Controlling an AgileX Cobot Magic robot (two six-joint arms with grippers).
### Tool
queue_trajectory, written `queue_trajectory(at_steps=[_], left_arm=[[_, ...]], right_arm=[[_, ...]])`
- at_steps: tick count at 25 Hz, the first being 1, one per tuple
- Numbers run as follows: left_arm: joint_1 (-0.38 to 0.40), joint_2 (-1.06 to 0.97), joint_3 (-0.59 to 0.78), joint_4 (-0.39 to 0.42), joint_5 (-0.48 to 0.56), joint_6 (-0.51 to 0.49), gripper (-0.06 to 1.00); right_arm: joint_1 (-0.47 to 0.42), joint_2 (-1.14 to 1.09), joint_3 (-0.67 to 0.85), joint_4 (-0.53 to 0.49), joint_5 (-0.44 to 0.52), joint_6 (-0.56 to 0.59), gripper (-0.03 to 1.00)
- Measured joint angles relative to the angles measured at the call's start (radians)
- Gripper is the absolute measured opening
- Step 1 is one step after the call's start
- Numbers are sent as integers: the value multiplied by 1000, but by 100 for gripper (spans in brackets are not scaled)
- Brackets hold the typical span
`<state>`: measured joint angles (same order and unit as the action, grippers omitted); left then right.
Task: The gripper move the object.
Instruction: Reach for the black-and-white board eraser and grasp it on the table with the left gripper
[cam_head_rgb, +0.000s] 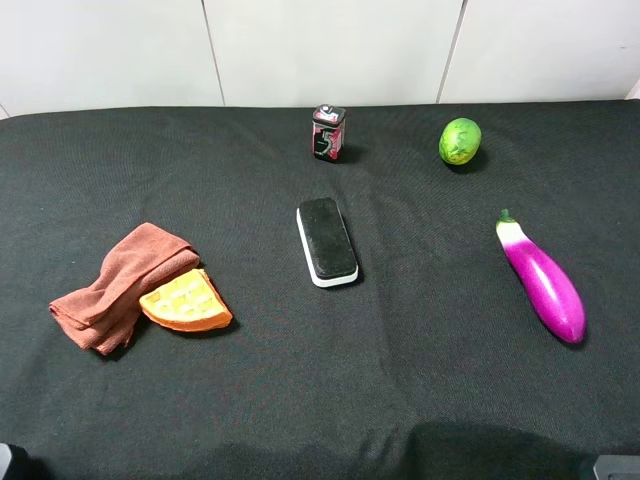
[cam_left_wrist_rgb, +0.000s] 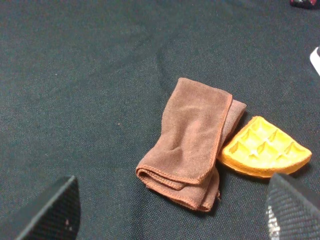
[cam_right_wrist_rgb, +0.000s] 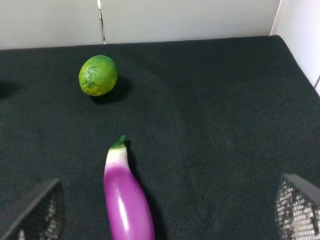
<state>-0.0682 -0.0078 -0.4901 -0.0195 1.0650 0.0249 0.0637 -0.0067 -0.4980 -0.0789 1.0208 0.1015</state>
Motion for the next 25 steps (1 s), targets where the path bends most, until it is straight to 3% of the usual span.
queue_trajectory(at_steps=[25], left_arm=[[0,0,0,0,0,0,79]], right_arm=[[0,0,0,0,0,0,64]])
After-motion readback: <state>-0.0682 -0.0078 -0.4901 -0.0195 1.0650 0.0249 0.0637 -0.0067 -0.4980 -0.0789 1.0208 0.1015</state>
